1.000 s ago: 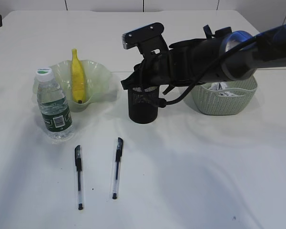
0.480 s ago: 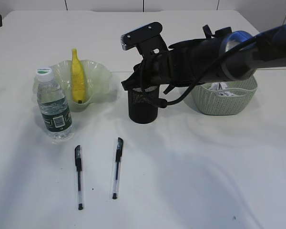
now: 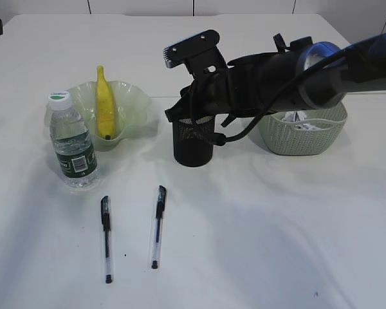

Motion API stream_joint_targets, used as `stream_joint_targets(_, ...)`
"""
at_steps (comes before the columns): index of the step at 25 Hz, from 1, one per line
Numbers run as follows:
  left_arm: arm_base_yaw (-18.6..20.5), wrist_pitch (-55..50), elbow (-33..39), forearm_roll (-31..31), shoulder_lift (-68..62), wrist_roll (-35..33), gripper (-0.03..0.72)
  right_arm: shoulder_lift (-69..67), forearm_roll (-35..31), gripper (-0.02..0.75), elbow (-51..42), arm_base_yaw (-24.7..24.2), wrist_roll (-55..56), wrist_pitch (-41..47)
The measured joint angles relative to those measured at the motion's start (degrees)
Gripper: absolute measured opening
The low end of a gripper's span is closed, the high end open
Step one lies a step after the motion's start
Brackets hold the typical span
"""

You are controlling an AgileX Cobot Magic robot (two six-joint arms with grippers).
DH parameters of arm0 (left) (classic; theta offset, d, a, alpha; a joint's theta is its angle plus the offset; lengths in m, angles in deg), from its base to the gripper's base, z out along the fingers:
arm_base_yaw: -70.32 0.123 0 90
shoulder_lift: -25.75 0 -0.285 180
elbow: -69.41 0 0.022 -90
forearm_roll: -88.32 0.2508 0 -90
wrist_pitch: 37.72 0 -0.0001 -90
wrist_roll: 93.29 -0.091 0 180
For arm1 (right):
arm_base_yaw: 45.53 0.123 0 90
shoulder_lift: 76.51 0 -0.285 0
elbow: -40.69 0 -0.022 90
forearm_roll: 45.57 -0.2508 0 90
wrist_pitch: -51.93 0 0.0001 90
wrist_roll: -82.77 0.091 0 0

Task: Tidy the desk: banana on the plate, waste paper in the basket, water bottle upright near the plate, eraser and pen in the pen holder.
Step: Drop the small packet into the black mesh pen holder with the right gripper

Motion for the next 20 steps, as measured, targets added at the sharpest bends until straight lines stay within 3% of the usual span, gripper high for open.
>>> stream_joint_targets(20,0.0,0.0,0.0,-1.8,0.0,0.1,0.505,0.0,-1.1,0.249,0.0,0.0,-0.1,-0.5)
